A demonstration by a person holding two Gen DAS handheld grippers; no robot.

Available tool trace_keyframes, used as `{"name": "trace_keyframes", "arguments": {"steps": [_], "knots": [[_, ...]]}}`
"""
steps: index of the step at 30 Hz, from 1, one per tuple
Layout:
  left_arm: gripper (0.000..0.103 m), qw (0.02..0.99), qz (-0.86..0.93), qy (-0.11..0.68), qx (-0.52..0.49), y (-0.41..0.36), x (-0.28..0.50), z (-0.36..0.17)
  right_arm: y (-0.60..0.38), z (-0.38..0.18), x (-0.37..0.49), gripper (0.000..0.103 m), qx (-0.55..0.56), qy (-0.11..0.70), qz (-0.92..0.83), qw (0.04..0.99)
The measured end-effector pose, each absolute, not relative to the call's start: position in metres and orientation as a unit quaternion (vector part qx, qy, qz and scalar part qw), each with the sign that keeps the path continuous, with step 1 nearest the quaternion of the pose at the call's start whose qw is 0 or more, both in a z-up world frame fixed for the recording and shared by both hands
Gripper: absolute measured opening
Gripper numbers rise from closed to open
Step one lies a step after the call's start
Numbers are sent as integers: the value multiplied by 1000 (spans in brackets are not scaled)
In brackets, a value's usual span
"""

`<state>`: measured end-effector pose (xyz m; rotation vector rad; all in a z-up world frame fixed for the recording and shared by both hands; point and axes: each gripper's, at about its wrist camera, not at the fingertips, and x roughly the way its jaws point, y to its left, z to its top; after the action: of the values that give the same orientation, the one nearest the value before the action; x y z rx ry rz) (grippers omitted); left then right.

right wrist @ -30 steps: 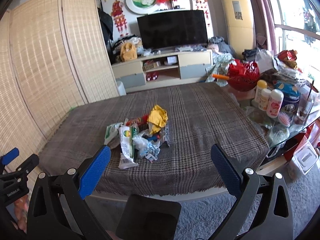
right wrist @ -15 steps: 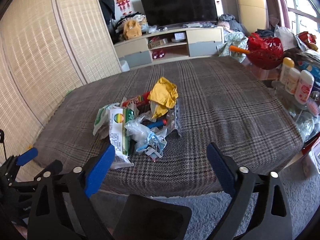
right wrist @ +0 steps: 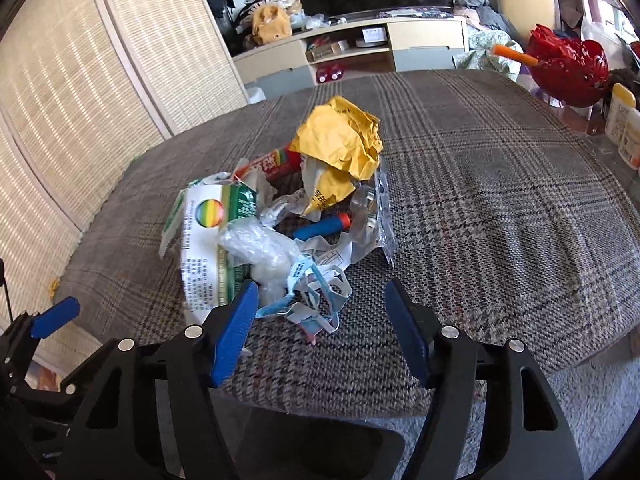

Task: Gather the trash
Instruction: 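Grasp the blue-white wrapper with the right tool while the left tool grasps the white barcode wrapper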

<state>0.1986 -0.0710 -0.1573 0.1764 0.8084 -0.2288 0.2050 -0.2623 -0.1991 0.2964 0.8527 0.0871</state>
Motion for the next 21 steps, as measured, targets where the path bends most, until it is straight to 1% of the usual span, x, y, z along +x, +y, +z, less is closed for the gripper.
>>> {"name": "trace_keyframes", "arguments": {"steps": [1,3,4,5,9,10,11,17,21], "knots": [[90,909,-113,393,86,-72,200,-158,-263,-201,206,66,146,413,45,898],[90,908,-116,394,85,-75,203,-159,-265,-205,209,60,152,416,53,895],[90,907,-121,395,84,-78,205,-161,-265,-207,209,54,156,418,57,893],[90,906,-123,396,83,-79,206,-161,-266,-209,210,46,160,422,62,890],[90,902,-136,401,84,-90,212,-167,-269,-215,211,36,163,425,69,888],[90,901,-138,402,84,-92,213,-168,-268,-215,211,31,164,424,68,888],[90,900,-142,404,84,-96,215,-171,-270,-214,212,23,165,422,68,889],[90,896,-157,408,81,-110,223,-180,-285,-213,208,18,154,421,46,893],[82,890,-164,418,78,-118,231,-191,-287,-211,205,18,146,418,35,896]]}}
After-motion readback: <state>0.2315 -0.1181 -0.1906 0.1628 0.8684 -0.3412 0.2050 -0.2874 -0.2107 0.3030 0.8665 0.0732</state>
